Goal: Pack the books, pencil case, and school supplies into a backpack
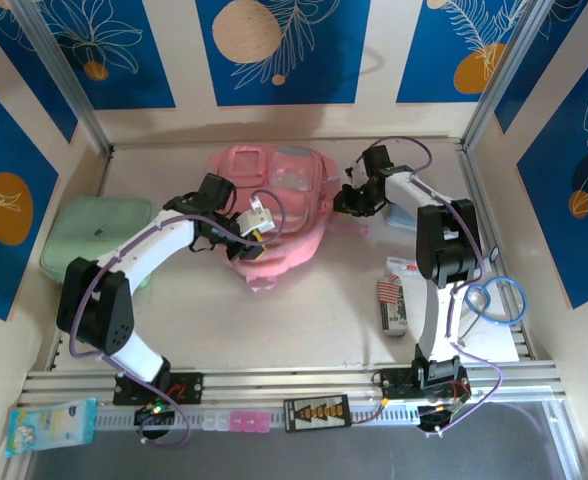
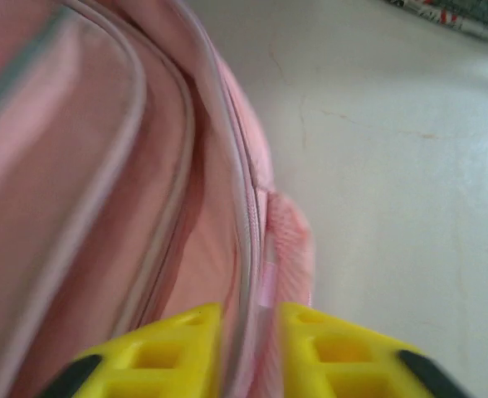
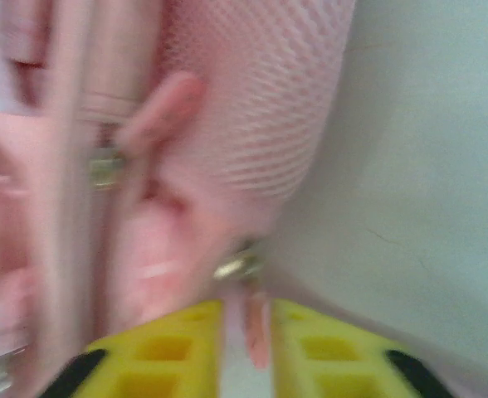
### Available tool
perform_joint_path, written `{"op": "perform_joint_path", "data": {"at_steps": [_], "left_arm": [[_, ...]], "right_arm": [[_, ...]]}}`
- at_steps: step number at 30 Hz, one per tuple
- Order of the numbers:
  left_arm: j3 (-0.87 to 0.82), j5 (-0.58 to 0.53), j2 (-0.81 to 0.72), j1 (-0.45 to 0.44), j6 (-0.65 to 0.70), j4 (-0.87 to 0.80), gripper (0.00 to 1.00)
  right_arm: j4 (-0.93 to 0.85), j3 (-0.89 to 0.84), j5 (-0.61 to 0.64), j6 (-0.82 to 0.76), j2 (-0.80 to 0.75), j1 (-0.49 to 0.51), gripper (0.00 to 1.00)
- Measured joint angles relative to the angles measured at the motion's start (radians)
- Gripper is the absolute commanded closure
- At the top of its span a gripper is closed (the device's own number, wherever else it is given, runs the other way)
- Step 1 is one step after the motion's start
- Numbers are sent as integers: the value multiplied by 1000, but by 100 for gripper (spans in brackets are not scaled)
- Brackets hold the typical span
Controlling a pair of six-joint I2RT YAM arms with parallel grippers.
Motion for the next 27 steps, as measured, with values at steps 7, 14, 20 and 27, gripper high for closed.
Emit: {"op": "perform_joint_path", "data": {"at_steps": [7,14,20,27], "left_arm": [[0,-2,-89,-1,-72,4,29],[22,-152,-98,-29,-107,57,22],[144,-283,83,-73,-82,57,20],[248,-403,246,-123,24,27,36]], "right_arm": [[61,-239,32,56,-318,6,32],[125,-407,84,120,-567,21,16],[132,-489,138,165,-632,28,13],[140,-536,174,202,-686,27,13]]}}
